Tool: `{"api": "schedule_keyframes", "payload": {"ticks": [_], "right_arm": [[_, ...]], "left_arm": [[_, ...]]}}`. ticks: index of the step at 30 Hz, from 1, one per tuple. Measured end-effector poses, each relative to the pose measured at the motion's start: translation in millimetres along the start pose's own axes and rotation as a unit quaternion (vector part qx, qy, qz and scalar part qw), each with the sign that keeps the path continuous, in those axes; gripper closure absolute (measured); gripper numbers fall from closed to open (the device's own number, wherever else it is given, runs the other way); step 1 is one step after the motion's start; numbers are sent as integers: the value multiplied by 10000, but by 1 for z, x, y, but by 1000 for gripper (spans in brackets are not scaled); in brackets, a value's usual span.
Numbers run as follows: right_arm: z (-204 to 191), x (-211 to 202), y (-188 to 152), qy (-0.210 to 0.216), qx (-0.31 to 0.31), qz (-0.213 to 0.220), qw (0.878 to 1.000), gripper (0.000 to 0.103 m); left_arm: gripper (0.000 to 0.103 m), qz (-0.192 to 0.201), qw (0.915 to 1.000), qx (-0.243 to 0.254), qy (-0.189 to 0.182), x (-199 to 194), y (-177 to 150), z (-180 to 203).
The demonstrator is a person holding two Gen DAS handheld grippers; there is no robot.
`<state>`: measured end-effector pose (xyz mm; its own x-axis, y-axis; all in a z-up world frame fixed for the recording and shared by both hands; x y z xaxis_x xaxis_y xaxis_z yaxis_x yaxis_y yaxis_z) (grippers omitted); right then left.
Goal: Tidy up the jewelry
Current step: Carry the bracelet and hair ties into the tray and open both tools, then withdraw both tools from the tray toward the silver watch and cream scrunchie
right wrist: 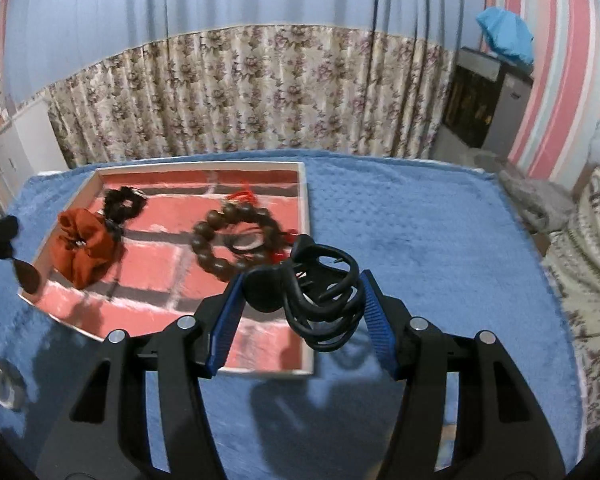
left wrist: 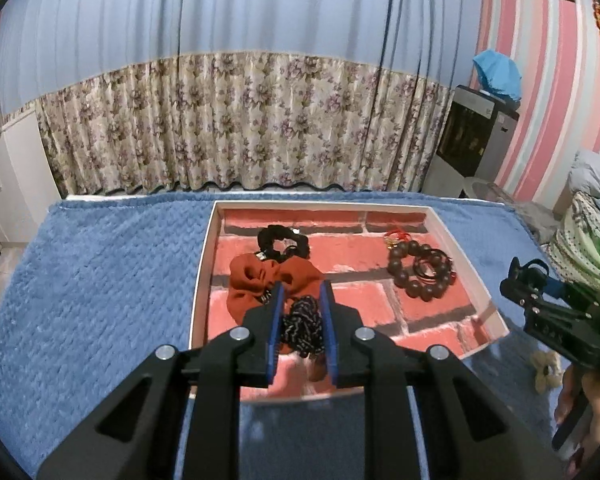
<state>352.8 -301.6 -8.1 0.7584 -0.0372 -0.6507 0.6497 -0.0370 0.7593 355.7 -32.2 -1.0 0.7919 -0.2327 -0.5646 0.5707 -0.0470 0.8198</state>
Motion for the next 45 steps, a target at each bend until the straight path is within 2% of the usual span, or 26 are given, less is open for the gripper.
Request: {"api": "schedule_keyframes", "payload": {"ticks": [3, 10, 15, 22, 26, 29, 31, 33, 36, 37, 38, 40, 42, 45], "right_arm": [[-17, 14, -2, -9, -77, -82, 9999, 46], [-27, 50, -10, -118, -103, -355, 9992, 46], [-24, 63, -14, -77, -48, -334, 9994, 46], [-28, 69, -17, -137, -153, -280, 9994, 45], [-30, 75, -20, 7, -98, -395, 9992, 45], [-35, 77, -23, -39, -224, -350, 9991, 46], [-37, 79, -24, -8, -264, -397, 9989, 45], [-35, 78, -22, 33, -189, -436, 9989, 44], [-29, 64, -14, 152, -5, -275, 9995, 30], [-27, 58, -11, 137, 32, -196, 9997, 18], [-24, 49, -6, 129, 46, -66, 9999, 12], [-21, 36, 1, 160, -2, 28, 9999, 9], [-16, 22, 7, 141, -65, 95, 9998, 5], [-4, -5, 12, 32, -81, 298, 9995, 4]], "left_arm": [[84, -171, 9998, -12, 100, 24, -4, -5], [84, -474, 9982, 5, 372, 65, -20, -20], [84, -511, 9977, -87, 435, 76, -23, -30], [83, -656, 9946, 232, 764, 88, -27, -19], [75, -738, 9934, 311, 826, 94, -29, -17], [71, -769, 9929, 282, 862, 95, -30, -18], [64, -773, 9923, 296, 918, 95, -30, -18], [48, -745, 9923, 258, 956, 92, -28, -21], [42, -683, 9938, 101, 874, 82, -22, -24], [39, -638, 9947, 46, 803, 75, -19, -25], [34, -567, 9953, 31, 787, 68, -15, -25], [33, -448, 9960, 78, 775, 55, -8, -23], [17, -378, 9965, 103, 739, 41, -1, -23], [11, -98, 9971, 146, 740, 12, 6, -26]]}}
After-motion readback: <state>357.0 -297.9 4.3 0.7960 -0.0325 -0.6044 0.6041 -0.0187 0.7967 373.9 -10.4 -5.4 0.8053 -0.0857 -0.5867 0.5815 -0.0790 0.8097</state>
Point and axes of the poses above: each gripper's, at about its wrist camera, not at the fingertips, and x roughly the way its jaws point, z to its right, y to its top, the point moved 1 cm from there along x, roughly the way its jaws point, and after that the axes turned 5 degrees about z, right-handed, at the moved point
